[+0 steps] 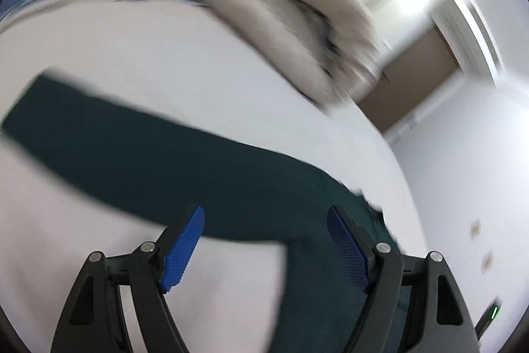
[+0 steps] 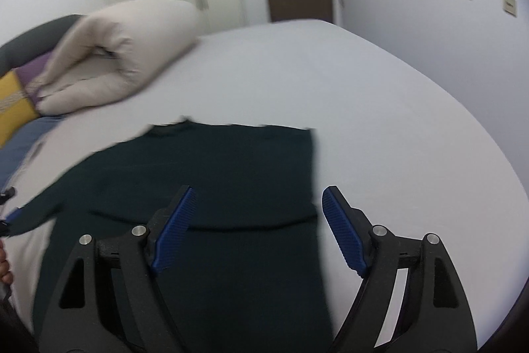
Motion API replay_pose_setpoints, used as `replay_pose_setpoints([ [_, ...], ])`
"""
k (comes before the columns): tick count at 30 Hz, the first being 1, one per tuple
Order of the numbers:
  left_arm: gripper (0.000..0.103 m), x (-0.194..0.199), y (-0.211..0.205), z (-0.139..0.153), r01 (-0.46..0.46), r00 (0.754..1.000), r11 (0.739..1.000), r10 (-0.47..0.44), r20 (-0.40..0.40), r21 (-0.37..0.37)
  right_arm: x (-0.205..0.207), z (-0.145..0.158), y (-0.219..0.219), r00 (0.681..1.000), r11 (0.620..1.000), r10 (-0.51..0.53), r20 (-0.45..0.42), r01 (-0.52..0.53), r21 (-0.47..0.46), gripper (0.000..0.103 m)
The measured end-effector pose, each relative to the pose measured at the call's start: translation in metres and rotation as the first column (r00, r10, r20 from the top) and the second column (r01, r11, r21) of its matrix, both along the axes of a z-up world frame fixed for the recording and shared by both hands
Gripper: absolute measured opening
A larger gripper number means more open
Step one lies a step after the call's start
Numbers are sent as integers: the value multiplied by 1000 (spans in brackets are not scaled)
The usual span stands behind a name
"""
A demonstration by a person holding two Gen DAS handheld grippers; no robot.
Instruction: Fold small clothes
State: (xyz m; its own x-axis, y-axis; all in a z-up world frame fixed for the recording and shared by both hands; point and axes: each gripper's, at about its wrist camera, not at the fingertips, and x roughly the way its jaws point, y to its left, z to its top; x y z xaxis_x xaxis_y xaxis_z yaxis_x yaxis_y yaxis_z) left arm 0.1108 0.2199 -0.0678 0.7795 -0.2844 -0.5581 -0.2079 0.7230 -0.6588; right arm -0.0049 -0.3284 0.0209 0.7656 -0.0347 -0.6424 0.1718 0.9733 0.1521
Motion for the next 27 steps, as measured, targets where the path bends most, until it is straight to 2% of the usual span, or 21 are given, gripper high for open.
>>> replay_pose_setpoints([
  [3, 79, -31, 55, -22, -149, 988, 985, 146, -42, -83, -9, 1, 30, 997, 992, 83, 0, -83, 99, 78],
  [5, 79, -43, 84, -36, -225, 974, 963, 217, -69, -147, -22, 1, 48, 989, 974, 144, -7, -141, 177, 76],
  [7, 78, -51, 108, -50, -293, 956, 933, 281, -86, -208, -27, 0, 64, 982, 954, 186, -17, -176, 242, 68],
  [9, 74, -52, 124, -61, -341, 940, 898, 326, -100, -278, -25, -5, 78, 977, 934, 213, -28, -196, 299, 62],
  [11, 74, -47, 137, -65, -380, 925, 868, 364, -110, -319, -19, -11, 88, 975, 924, 220, -33, -197, 328, 60],
  [14, 74, -34, 143, -67, -407, 913, 849, 391, -116, -338, -21, -14, 102, 976, 911, 216, -31, -190, 366, 59],
  [17, 74, -18, 154, -74, -448, 892, 808, 436, -123, -384, -28, -15, 100, 978, 893, 206, -30, -175, 414, 57],
  [19, 74, -9, 161, -74, -455, 887, 800, 447, -118, -391, -20, -21, 96, 979, 882, 204, -33, -169, 440, 55],
  [20, 69, -6, 164, -74, -457, 886, 795, 448, -121, -399, -21, -23, 95, 980, 881, 198, -34, -162, 444, 55],
  [22, 50, -3, 169, -77, -469, 879, 776, 457, -138, -422, -14, -28, 88, 982, 882, 183, -37, -148, 446, 55],
  [23, 34, -7, 171, -80, -481, 873, 763, 464, -153, -432, -14, -29, 82, 984, 882, 175, -39, -139, 451, 55],
  [24, 18, -11, 173, -84, -507, 858, 739, 482, -176, -444, -15, -32, 78, 985, 880, 165, -40, -129, 457, 54],
  [25, 13, -14, 174, -85, -532, 842, 722, 504, -192, -442, -13, -36, 76, 987, 878, 156, -41, -120, 463, 54],
  [26, 8, -15, 173, -82, -549, 831, 719, 523, -190, -425, -14, -38, 72, 988, 877, 151, -40, -115, 466, 54],
  [27, 8, -15, 170, -77, -550, 831, 732, 528, -175, -402, -13, -40, 69, 989, 877, 145, -40, -110, 468, 53],
])
